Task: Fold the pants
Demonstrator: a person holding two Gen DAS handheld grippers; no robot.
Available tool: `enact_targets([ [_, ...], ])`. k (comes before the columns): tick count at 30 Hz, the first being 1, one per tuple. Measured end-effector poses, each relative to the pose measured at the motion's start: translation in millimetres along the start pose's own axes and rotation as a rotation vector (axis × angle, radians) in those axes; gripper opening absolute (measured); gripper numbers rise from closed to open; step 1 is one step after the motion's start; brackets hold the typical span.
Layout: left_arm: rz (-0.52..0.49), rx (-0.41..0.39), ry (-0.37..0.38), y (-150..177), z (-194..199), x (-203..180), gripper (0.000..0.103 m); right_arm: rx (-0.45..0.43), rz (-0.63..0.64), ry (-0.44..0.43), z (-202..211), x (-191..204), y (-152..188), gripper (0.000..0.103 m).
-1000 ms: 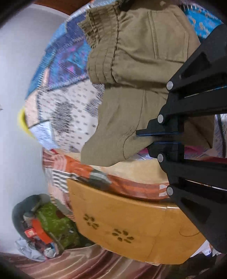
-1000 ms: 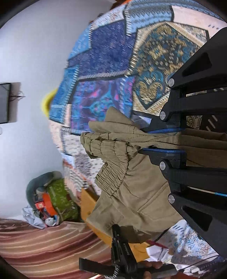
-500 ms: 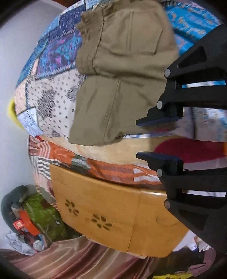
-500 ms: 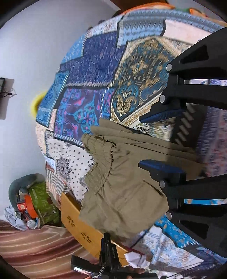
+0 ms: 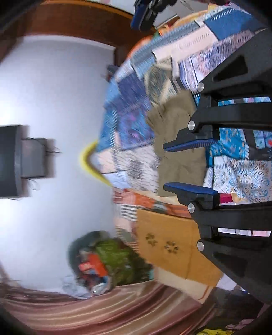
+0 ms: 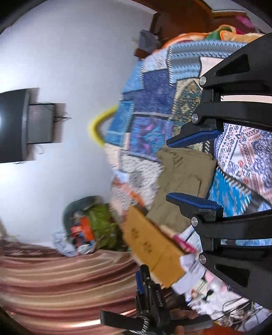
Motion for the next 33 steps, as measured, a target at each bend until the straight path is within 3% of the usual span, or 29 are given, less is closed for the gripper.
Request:
enact_targets([
  [7,-0.001,-0.205,0.072,-6,125,-41,0.035,-0.188,0.044,-0.007,94,34,-18,0.041],
  [11,-0.004,-0.316,0.074,7,185,-55,0.037,-0.3,0.062,-0.027,144,57,-18,0.041],
  [17,0.016,-0.425,0.079,31,241,-64,0.053,-0.413,0.063,-0.037,192,81,-7,0.041],
  [22,0.043,-0.459,0.092,48,261,-67,0.076,-0.44,0.065,-0.027,206,93,10,0.041],
  [24,0.047,-0.463,0.093,54,266,-68,0.081,-0.444,0.052,-0.013,210,94,17,0.049],
  [26,0.05,-0.465,0.087,58,267,-68,0.089,-0.453,0.026,-0.014,214,92,20,0.067],
  [28,0.046,-0.473,0.074,61,268,-69,0.099,-0.463,0.01,-0.001,217,90,21,0.073],
  [33,0.039,-0.47,0.072,71,270,-71,0.103,-0.465,0.008,0.047,222,89,23,0.092],
])
Point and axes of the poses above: each gripper's, at about its wrist camera, not at the fingertips, and z roughly against the way its jaws point, x to its left, y to its underside, the point moved 7 cm from there along -z, roughly the way its jaws point, and after that the axes turned 4 degrees about z, right-handed, at the moved point
